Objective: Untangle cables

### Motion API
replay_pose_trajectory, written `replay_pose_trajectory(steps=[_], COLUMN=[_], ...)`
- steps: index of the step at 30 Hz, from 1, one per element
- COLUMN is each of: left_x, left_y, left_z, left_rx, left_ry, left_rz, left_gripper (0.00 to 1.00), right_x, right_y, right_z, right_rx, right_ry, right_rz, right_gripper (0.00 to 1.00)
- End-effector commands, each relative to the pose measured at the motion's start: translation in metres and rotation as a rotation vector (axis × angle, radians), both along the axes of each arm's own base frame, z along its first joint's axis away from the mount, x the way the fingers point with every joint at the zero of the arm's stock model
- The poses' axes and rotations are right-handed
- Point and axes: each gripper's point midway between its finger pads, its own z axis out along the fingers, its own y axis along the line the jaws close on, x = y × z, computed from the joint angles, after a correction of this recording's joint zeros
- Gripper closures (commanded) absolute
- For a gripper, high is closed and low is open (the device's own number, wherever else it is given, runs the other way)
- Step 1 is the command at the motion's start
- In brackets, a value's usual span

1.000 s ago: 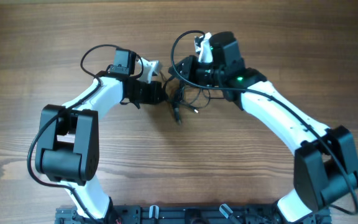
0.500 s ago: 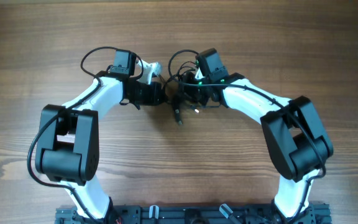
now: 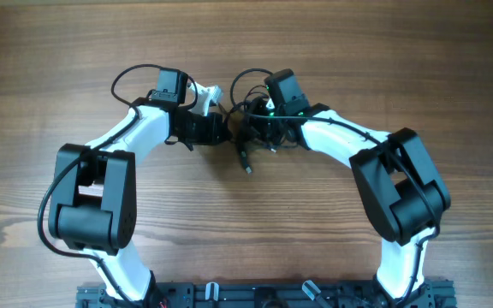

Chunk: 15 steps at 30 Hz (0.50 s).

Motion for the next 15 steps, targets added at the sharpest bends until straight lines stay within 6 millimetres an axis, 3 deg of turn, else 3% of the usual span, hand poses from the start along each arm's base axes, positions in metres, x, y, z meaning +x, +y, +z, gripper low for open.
replay_pose_trajectory(steps=[1, 6, 12, 15], left_x=[0.0, 0.0, 0.0, 0.0], left_y=[-0.002, -0.002, -0.002, -0.002], left_z=[0.001, 0.001, 0.001, 0.001], left_rx=[-0.017, -0.016, -0.016, -0.016], left_ry=[0.007, 0.007, 0.007, 0.007], left_rz=[0.003, 0.002, 0.002, 0.002], left_gripper=[0.96, 0.96, 0.96, 0.96], right_x=[-0.012, -0.015, -0.044, -0.041], right_y=[-0.001, 0.0, -0.012, -0.01], right_z=[-0.027, -0.027, -0.041, -0.039], right_rx=[-0.066, -0.055, -0.109, -0.098], right_ry=[0.049, 0.071, 0.204, 0.193], right_rz=[-0.015, -0.021, -0.003, -0.001], right_gripper=[0.87, 0.86, 0.83, 0.8])
